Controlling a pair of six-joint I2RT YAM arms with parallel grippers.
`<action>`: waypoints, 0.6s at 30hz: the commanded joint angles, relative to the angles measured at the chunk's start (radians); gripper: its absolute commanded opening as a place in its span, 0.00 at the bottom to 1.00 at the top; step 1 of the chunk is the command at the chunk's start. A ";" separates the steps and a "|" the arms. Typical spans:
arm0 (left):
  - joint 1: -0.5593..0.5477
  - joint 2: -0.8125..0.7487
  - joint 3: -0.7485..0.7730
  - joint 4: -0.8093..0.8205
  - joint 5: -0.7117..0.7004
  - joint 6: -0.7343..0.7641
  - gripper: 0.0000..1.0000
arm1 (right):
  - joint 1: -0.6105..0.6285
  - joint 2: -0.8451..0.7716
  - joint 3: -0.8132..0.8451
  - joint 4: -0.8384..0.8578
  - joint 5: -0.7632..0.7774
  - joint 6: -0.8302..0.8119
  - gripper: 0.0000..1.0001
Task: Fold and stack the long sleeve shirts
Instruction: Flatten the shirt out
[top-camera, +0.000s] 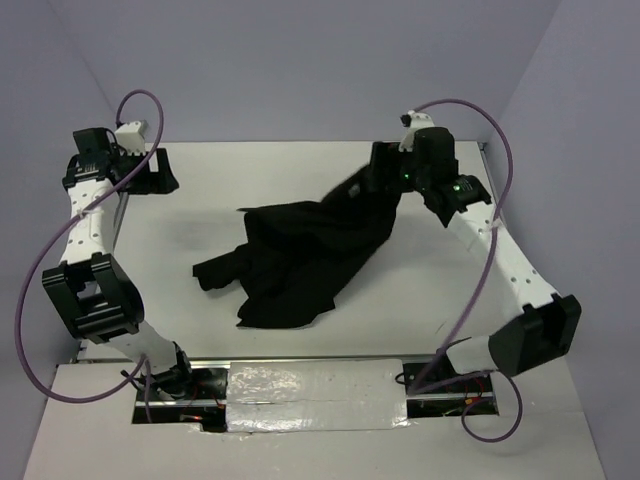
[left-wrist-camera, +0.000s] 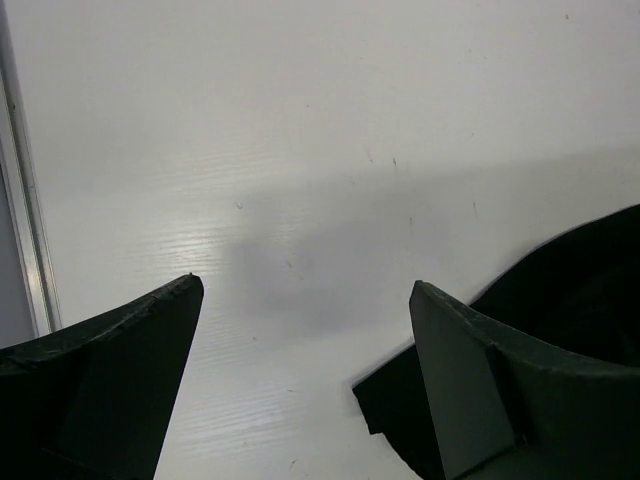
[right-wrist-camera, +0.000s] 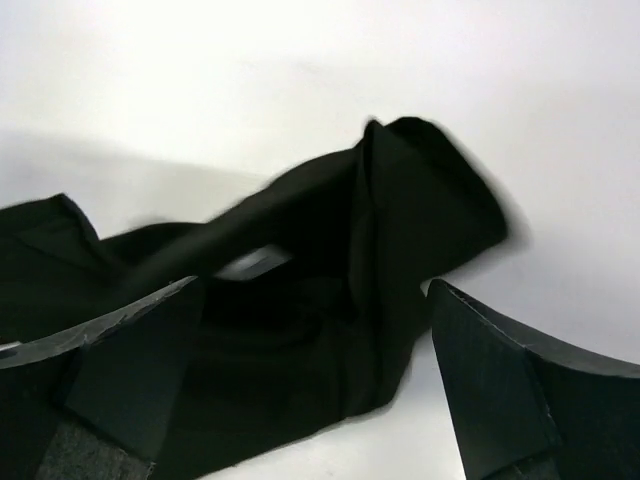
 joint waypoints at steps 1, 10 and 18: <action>-0.048 -0.024 0.006 -0.050 -0.035 0.041 0.98 | -0.186 0.031 -0.070 -0.110 -0.023 0.113 1.00; -0.265 0.031 -0.039 -0.203 -0.126 0.178 0.94 | -0.258 -0.095 -0.249 0.030 -0.098 0.147 0.00; -0.432 -0.007 -0.161 -0.317 -0.081 0.324 0.96 | -0.258 0.046 -0.318 0.034 -0.080 0.217 0.83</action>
